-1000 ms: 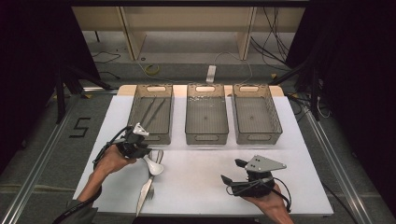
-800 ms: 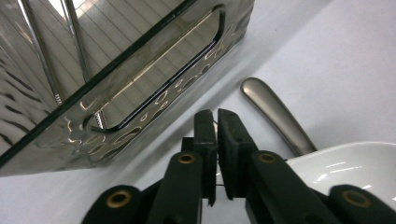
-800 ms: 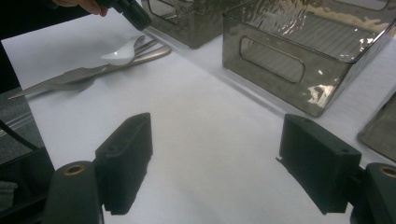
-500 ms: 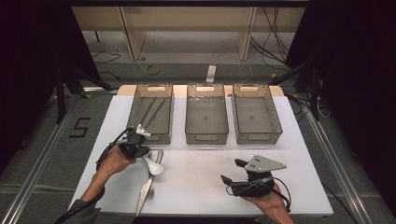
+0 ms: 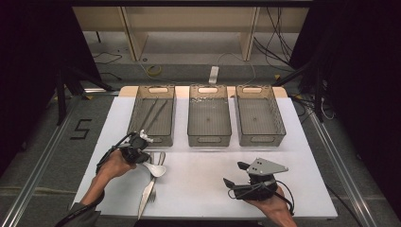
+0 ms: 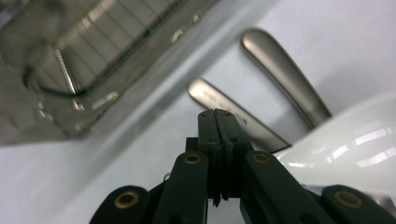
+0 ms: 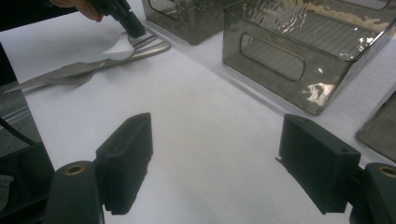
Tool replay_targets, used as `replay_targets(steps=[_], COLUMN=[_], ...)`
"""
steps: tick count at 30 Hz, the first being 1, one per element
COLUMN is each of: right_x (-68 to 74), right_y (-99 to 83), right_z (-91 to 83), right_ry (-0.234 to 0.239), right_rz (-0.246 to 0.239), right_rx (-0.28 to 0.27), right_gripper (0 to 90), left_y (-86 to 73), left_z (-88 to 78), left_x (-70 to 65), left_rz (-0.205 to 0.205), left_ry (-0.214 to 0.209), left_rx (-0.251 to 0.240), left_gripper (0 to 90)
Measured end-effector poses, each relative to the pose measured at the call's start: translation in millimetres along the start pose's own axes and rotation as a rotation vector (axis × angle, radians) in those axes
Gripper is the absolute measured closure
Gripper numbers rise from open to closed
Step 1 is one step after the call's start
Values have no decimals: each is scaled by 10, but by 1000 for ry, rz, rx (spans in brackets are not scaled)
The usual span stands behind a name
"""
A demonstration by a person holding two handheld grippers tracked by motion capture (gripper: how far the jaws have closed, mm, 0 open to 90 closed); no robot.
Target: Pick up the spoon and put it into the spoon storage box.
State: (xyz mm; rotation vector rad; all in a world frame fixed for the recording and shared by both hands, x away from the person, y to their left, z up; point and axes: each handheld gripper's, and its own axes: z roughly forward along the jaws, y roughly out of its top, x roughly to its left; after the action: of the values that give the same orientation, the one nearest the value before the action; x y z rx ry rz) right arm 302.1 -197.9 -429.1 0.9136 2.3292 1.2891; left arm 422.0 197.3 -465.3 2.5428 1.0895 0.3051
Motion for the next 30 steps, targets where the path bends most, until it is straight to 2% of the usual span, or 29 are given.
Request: replay_targets(steps=[9,11,13,16,19,21,26,28,30], right_x=[-5,-2,-1,3,2,0,1,-2,-1], right_y=[-2,-1,-2,-1,-3,-2,-3,-5,-7], right_z=[-5,-5,-1,3,5,4,0,2,5], right_ry=[-7,-8,-11,-12,-12,-15,-12,-12,-12], right_rz=[-3,-4,-7,-7,-9,-7,-8,-5,-7], right_rx=[7,7,9,13,16,12,12,12,15], right_gripper=[269,269,270,270,270,270,270,270,270], left_y=[-191,-233,-257,-260,-247,-241,-254,-260,-267], left_z=[-124,-141,-158,-176,-239,-289,-370,-353,-286], left_x=[-115,-132,-146,-138,-132,-140,-189,-204,-209], left_rz=[-4,-16,-11,-19,-21,-6,51,71,73], left_ry=[-39,-47,-50,-43,-47,-55,-47,-53,-46], left_rx=[77,73,72,46,12,-1,-17,-17,0], left_gripper=[885,885,885,862,796,747,514,459,427])
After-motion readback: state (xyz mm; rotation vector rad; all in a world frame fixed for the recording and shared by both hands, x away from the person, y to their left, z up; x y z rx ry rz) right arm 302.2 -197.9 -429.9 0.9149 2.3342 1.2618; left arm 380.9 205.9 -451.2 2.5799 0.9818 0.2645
